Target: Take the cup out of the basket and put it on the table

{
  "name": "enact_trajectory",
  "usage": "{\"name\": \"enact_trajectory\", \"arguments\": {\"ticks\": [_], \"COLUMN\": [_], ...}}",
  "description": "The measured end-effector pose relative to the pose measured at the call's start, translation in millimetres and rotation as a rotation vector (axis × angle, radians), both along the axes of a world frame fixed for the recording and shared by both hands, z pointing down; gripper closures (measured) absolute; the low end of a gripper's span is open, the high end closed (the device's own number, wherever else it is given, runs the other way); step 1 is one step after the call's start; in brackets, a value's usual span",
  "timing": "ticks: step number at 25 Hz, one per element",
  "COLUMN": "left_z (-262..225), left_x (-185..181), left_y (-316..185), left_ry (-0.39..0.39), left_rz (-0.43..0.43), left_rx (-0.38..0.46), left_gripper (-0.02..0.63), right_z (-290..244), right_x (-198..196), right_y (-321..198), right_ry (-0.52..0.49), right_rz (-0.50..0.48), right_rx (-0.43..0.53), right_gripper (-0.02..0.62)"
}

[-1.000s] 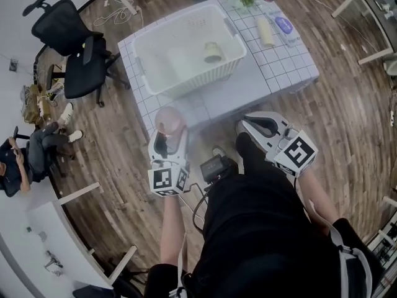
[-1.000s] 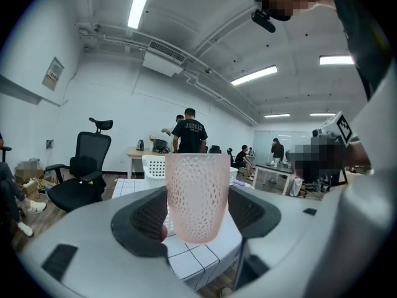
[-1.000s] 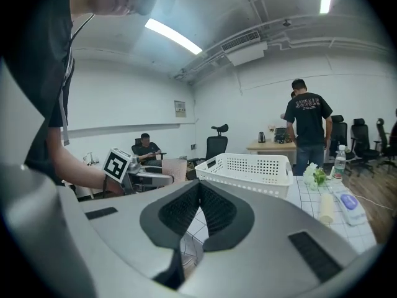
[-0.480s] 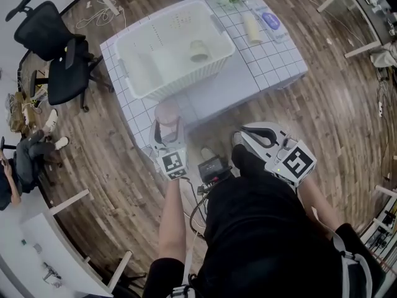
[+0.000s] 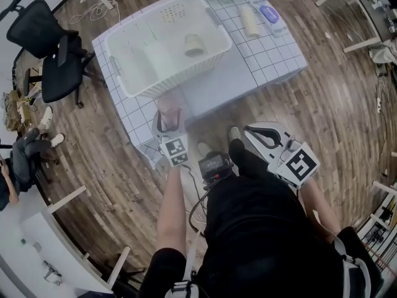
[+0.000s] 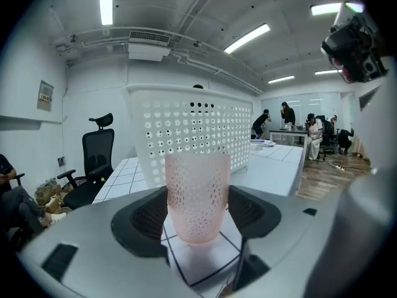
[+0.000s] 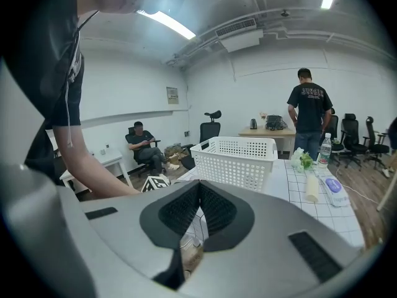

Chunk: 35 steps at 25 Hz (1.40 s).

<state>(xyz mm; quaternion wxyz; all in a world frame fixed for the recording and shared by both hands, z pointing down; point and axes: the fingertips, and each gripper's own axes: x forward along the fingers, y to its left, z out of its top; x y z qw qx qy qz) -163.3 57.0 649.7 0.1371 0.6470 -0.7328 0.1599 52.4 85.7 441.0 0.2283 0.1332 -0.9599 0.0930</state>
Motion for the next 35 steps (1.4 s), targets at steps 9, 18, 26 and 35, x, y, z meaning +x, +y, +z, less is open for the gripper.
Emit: {"name": "enact_trajectory", "arguments": {"ticks": [9, 18, 26, 35], "left_z": [11, 4, -24, -164], "left_x": [-2, -5, -8, 28], "left_y": [16, 26, 54, 72], "left_ry": [0.013, 0.048, 0.078, 0.039], "left_rz": [-0.047, -0.077, -0.130, -0.080], "left_rx": [0.030, 0.052, 0.111, 0.293], "left_gripper": [0.299, 0.299, 0.299, 0.301], "right_z": [3, 4, -3, -28], "right_x": [-2, -14, -21, -27], "right_y": [0, 3, -3, -14], "right_ry": [0.003, -0.002, -0.039, -0.132], "right_rz": [-0.018, -0.046, -0.055, -0.074], "right_rx": [-0.016, -0.015, 0.006, 0.040], "right_gripper": [0.580, 0.580, 0.580, 0.580]}}
